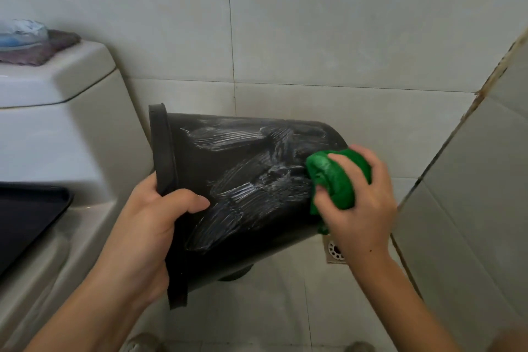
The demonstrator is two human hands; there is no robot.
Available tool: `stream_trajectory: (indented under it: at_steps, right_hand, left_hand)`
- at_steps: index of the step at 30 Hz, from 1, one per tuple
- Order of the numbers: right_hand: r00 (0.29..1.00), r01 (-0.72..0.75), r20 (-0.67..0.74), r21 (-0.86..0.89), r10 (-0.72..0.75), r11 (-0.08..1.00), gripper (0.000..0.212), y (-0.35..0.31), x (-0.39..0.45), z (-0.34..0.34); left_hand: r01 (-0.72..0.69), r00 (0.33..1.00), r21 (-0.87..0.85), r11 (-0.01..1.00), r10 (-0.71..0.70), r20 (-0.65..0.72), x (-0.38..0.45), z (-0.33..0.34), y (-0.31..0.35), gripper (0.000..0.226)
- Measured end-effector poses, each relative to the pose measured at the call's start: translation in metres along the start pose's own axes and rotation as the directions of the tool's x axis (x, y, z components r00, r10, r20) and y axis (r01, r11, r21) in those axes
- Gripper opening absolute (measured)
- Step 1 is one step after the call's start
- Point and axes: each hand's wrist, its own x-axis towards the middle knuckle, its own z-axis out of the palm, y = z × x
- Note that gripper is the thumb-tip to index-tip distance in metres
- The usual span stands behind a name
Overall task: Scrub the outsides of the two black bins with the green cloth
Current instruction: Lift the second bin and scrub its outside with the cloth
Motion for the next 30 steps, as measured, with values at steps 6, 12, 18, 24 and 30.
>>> stream_trajectory:
  at_steps: [6, 12, 18, 24, 30]
  right_hand:
    - [0.998, -0.038, -0.037, 0.089, 0.041, 0.995, 0.041, -0.018, -0.011, 0.008]
    - [0.937, 0.343, 0.011, 0.150, -0.348, 0.927, 0.031, -0.047, -0.026, 0.013]
    - [0.948, -0.318, 0.041, 0.070, 0.315, 0.946, 0.052, 0.013, 0.003, 0.004]
    - [0.999, 0.016, 0.042, 0.156, -0.023, 0.988, 0.043, -0.038, -0.026, 0.014]
    - [0.943, 0.322, 0.034, 0.158, -0.331, 0.933, 0.038, -0.024, -0.026, 0.011]
  left_hand:
    - [-0.046, 0.999, -0.009, 0.999, 0.046, 0.017, 0.000, 0.010, -0.011, 0.031]
    - [-0.049, 0.999, -0.027, 0.998, 0.049, -0.003, -0.001, 0.019, -0.017, 0.028]
    - [0.002, 1.000, -0.006, 1.000, -0.002, 0.023, -0.008, 0.013, -0.013, 0.029]
    - [-0.041, 0.999, -0.021, 0.999, 0.040, -0.025, -0.006, 0.021, -0.019, 0.032]
    - [-0.056, 0.998, -0.053, 0.997, 0.056, -0.010, -0.002, 0.014, -0.010, 0.036]
